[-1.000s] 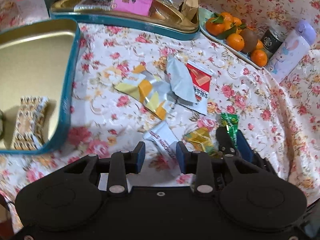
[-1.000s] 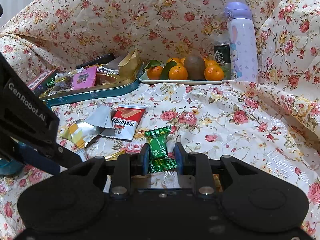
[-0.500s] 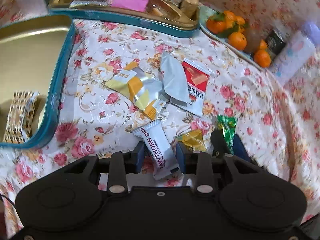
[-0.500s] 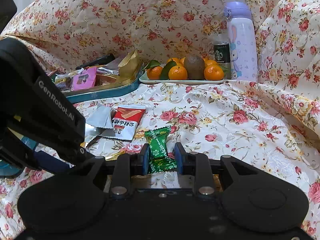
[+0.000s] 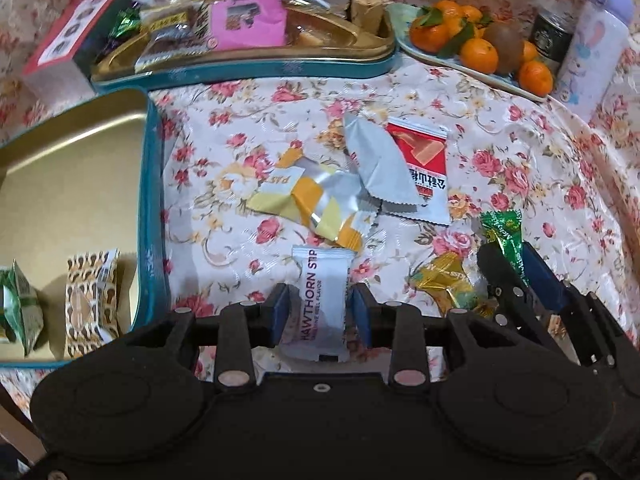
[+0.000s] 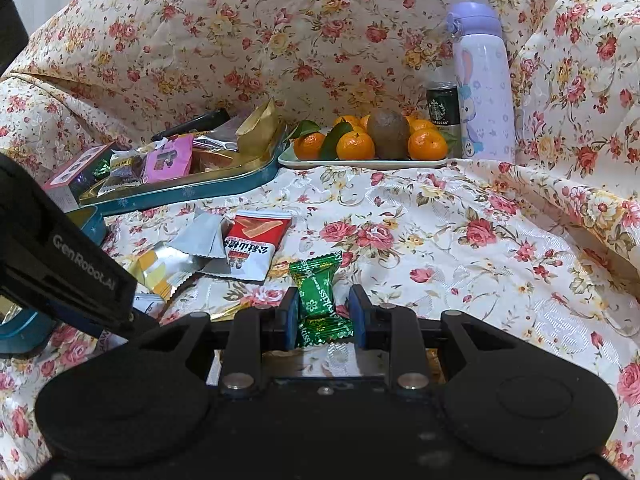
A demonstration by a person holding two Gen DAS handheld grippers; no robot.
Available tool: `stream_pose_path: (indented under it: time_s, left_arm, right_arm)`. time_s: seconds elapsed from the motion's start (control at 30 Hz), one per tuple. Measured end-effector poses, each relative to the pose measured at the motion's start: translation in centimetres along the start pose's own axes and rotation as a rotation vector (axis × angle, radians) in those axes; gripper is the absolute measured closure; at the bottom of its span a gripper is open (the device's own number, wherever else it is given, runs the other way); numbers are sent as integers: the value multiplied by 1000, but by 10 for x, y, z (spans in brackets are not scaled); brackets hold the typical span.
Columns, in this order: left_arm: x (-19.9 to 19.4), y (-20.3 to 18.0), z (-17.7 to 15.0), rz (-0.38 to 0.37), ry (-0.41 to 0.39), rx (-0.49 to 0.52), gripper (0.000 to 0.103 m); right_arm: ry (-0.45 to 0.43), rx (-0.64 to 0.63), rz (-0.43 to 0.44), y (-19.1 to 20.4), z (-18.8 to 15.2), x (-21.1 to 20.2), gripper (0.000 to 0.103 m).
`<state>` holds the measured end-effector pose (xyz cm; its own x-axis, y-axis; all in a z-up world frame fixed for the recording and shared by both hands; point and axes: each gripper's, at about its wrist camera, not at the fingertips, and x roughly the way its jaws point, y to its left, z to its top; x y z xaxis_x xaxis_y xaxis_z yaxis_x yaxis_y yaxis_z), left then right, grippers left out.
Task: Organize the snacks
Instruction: 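Grasp the white Hawthorn strip packet with the left tool, then carry the Hawthorn strip and green candy over the tin tray with both tools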
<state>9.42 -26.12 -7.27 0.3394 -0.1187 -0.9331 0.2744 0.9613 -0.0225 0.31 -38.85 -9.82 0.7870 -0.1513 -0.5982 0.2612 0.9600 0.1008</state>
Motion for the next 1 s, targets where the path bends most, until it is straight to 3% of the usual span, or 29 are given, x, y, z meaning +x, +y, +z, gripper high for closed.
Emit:
stream_pose_path:
  time_s: [0.03,0.07,0.27,0.5,1.0]
  left_arm:
    - [0,-1,1,-5,-4,10,63]
    - [1,-1,2,-14,-7,21,75]
    - [-9,13,0,-115,-13,3,75]
    - [-35,28,-4,-161,-58,4,75]
    - [-82,86,-49,-175,-99,24,75]
  right_arm:
    - [-1,5,2,0,0,0,76]
    - [-5,12,2,-1,0,-1,77]
    - [-41,60,3,-5,-3,-7,77]
    - [-69,75,14,-8,-4,-12,77]
    - [-40,102,-26,-8,-3,-9,77]
